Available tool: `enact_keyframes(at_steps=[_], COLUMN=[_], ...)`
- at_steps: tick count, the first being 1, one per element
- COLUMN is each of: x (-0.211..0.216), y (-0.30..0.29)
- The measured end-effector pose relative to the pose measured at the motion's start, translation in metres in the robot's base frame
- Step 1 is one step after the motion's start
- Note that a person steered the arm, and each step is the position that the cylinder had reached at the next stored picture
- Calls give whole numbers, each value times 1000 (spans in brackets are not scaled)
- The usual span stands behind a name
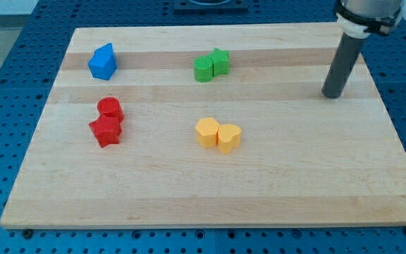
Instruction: Push the yellow hexagon towards the green circle and green star
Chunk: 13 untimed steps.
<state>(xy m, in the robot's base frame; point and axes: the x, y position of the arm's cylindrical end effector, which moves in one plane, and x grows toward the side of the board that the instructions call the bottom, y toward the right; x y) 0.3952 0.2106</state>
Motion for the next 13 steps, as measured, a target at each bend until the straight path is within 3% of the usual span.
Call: enact_keyframes(at_steps=[2,3,5,6,8,10,13], x=[1,34,146,173,166,130,67], y=[0,0,-10,-40,-138,-207,-221])
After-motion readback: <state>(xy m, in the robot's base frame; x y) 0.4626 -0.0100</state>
